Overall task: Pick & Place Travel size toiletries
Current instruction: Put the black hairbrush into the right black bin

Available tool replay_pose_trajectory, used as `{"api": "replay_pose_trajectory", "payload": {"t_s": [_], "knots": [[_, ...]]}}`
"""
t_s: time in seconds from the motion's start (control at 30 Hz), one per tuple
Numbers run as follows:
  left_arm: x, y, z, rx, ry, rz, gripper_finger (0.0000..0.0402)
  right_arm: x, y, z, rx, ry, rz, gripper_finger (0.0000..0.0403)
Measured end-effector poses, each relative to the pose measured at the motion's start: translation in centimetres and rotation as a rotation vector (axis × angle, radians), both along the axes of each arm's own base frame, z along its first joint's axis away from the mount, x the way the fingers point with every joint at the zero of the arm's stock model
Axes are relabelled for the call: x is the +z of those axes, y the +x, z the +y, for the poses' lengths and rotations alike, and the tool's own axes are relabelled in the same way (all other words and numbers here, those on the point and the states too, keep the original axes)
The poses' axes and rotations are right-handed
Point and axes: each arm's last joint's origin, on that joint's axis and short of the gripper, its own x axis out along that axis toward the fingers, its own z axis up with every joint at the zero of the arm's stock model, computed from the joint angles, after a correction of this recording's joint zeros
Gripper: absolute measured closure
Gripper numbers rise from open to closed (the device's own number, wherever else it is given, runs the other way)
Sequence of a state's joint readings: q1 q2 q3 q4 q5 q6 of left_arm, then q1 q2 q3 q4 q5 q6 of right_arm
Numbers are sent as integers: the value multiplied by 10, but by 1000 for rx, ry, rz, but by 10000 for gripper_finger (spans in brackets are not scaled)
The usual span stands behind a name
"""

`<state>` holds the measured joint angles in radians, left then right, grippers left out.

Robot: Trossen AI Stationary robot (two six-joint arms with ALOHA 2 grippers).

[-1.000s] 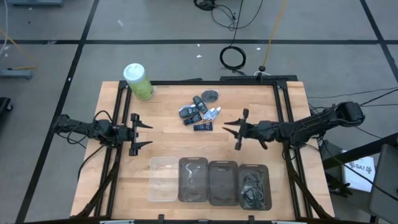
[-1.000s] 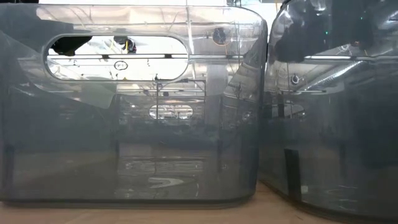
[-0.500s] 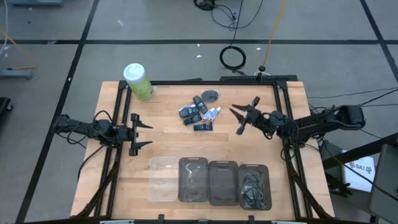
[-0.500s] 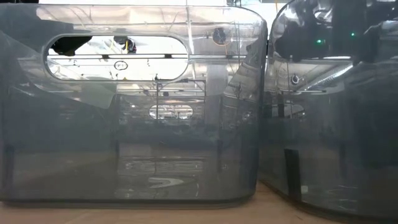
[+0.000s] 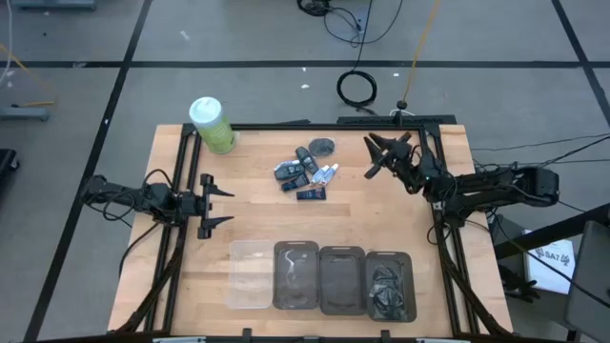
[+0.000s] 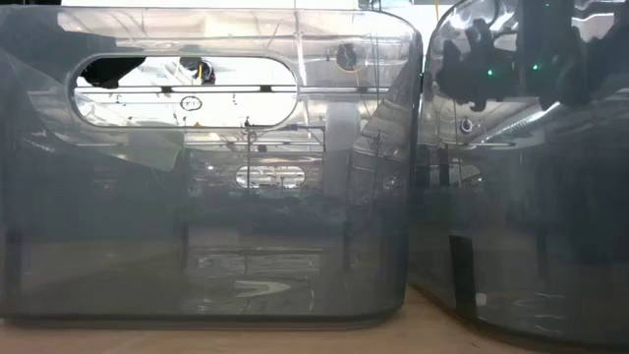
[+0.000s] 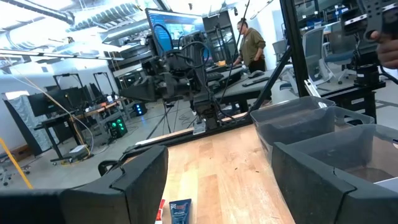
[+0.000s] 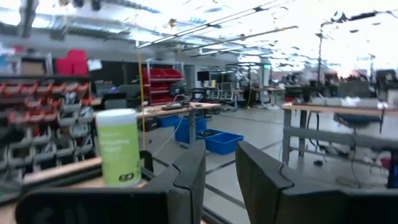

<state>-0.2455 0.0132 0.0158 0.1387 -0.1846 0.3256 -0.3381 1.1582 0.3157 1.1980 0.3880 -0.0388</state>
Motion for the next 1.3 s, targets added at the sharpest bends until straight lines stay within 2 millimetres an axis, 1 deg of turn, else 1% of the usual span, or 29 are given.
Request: {"api": "replay_pose_trajectory", "payload": {"t_s": [0.2, 0.43, 0.57, 0.67, 0.73, 0.87, 0.97, 1.1, 1.2, 1.3], "knots": [[0, 0, 0, 0, 0, 0, 119, 1, -5, -11, -27, 76, -91, 325], [0, 0, 0, 0, 0, 0, 119, 9, -7, -18, -19, 137, -252, 325], [0, 0, 0, 0, 0, 0, 119, 20, 4, -24, -15, 135, -289, 325], [0, 0, 0, 0, 0, 0, 119, 29, 18, -30, -12, 118, -288, 325], [0, 0, 0, 0, 0, -1, 119, 36, 29, -34, 23, 83, -271, 325], [0, 0, 0, 0, 0, 0, 119, 45, 53, -43, 69, -15, -167, 326], [0, 0, 0, 0, 0, 0, 119, 50, 73, -51, 88, -25, -17, 326], [0, 0, 0, 0, 0, 0, 119, 60, 97, -63, 81, 70, 290, 326], [0, 0, 0, 0, 0, 0, 119, 67, 110, -71, 83, 140, 513, 326], [0, 0, 0, 0, 0, 0, 119, 72, 119, -81, 74, 200, 659, 326]]}}
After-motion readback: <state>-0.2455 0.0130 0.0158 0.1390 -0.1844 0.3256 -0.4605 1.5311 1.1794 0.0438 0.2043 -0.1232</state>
